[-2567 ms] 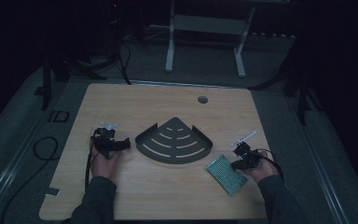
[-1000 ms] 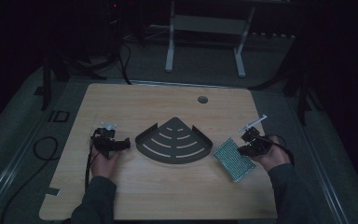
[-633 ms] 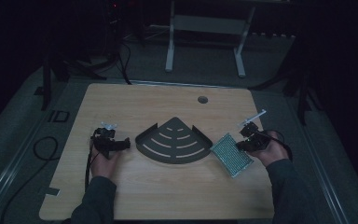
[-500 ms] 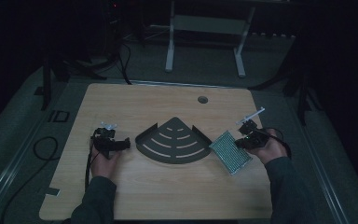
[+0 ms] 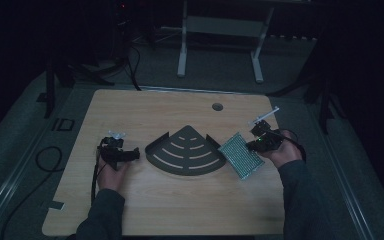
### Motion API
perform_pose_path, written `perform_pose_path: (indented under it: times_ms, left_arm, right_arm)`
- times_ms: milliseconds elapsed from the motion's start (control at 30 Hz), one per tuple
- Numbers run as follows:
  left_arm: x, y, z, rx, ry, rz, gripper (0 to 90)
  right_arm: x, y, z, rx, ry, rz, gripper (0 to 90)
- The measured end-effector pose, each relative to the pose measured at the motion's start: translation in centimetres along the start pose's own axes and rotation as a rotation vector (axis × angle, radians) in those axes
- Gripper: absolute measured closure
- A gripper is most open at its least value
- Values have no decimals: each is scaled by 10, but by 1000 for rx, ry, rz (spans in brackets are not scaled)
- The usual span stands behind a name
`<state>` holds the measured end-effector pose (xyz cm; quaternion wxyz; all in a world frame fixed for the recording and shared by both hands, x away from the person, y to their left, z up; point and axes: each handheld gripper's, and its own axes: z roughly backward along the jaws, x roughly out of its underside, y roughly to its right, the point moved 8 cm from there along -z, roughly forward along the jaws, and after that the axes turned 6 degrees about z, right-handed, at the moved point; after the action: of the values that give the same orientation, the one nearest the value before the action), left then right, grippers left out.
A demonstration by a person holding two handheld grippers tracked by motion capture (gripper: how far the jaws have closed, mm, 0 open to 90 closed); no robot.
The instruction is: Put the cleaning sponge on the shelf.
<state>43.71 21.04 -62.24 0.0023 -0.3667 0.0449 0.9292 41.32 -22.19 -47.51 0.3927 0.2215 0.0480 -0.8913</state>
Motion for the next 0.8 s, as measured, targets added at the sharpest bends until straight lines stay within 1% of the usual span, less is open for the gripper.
perform_pose_path:
  times_ms: [233,333,467,800]
  left_arm:
    - [0,0,0,0,-1,-1,22]
    - [0,0,0,0,0,-2,22]
    - [0,0,0,-1,0,-2,22]
    - [0,0,0,-1,0,-2,22]
  right_arm:
    - [-10,0,-1,-11,2,12,897]
    - [-14,1,-2,-6,10,7,898]
    - [-19,1,-4,-16,11,10,897]
    - [-33,-1,-5,-19,29,14,898]
